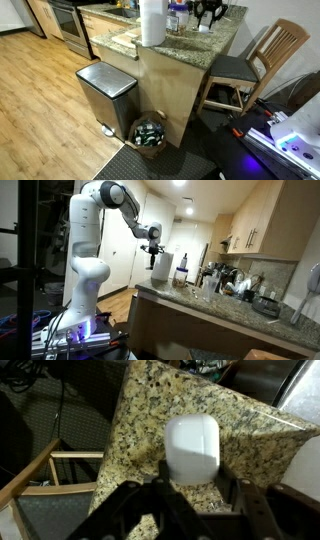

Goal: Pick the white bottle and put it on the plastic bottle, then pick the white object and put it on the white bottle

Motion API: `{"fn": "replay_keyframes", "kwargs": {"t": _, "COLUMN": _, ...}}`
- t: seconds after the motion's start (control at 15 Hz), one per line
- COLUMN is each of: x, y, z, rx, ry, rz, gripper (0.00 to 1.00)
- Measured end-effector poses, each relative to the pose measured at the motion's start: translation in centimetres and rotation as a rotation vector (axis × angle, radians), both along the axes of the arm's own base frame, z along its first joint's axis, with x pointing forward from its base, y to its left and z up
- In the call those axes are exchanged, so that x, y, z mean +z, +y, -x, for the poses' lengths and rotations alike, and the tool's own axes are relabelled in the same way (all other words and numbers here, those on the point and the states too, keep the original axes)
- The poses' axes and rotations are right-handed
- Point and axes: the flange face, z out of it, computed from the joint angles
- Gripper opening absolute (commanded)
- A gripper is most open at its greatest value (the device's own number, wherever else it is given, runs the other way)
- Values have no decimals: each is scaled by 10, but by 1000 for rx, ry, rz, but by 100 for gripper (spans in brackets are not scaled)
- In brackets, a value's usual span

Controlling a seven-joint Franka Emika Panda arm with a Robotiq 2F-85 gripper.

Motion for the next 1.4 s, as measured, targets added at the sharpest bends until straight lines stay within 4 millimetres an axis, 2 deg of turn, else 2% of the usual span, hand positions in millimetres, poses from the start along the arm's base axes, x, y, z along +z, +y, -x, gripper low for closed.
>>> {"fn": "replay_keyframes", "kwargs": {"t": 0.13, "x": -3, "y": 3, "z": 0, "rx": 6, "ry": 6, "rz": 3, "gripper": 19}}
{"fn": "replay_keyframes", "kwargs": {"t": 0.27, "x": 12, "y": 10, "z": -7, "rx": 8, "ry": -49, "rz": -15, "gripper": 19}}
{"fn": "replay_keyframes", "kwargs": {"t": 0.4, "x": 53, "y": 17, "z": -20, "rx": -20, "ry": -160, "rz": -55, "gripper": 19}}
{"fn": "replay_keyframes", "kwargs": {"t": 0.53, "x": 107, "y": 18, "z": -32, "rx": -79, "ry": -267, "rz": -100, "gripper": 19}}
{"fn": "replay_keyframes", "kwargs": {"t": 0.6, "x": 134, "y": 14, "z": -37, "rx": -118, "ry": -318, "rz": -124, "gripper": 44}}
{"fn": "replay_keyframes", "kwargs": {"t": 0.73, "x": 166, "y": 4, "z": -46, "rx": -179, "ry": -392, "rz": -159, "gripper": 44}}
{"fn": "replay_keyframes", "kwargs": {"t": 0.8, "x": 170, "y": 1, "z": -50, "rx": -191, "ry": -402, "rz": -165, "gripper": 44}}
{"fn": "replay_keyframes", "kwargs": {"t": 0.87, "x": 169, "y": 0, "z": -53, "rx": -197, "ry": -403, "rz": -167, "gripper": 19}}
{"fn": "replay_keyframes", "kwargs": {"t": 1.13, "x": 160, "y": -5, "z": -64, "rx": -237, "ry": -401, "rz": -169, "gripper": 19}}
{"fn": "replay_keyframes", "kwargs": {"t": 1.27, "x": 172, "y": -21, "z": -82, "rx": -332, "ry": -436, "rz": -207, "gripper": 19}}
{"fn": "replay_keyframes", "kwargs": {"t": 1.4, "x": 192, "y": -45, "z": -106, "rx": -434, "ry": -478, "rz": -250, "gripper": 19}}
